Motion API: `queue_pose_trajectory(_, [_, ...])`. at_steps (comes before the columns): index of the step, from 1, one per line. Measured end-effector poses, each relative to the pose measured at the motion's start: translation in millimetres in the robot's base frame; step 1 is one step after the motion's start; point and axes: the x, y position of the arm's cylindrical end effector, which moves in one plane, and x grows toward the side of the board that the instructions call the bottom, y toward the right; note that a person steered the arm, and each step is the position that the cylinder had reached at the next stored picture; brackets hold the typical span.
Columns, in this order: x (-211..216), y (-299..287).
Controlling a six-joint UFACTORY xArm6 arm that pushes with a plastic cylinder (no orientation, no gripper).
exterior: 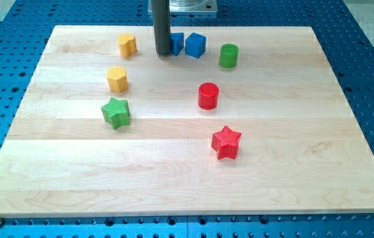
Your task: Slightly move the heart to the left
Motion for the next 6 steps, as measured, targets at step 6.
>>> queue_pose_trajectory(6, [1,-182])
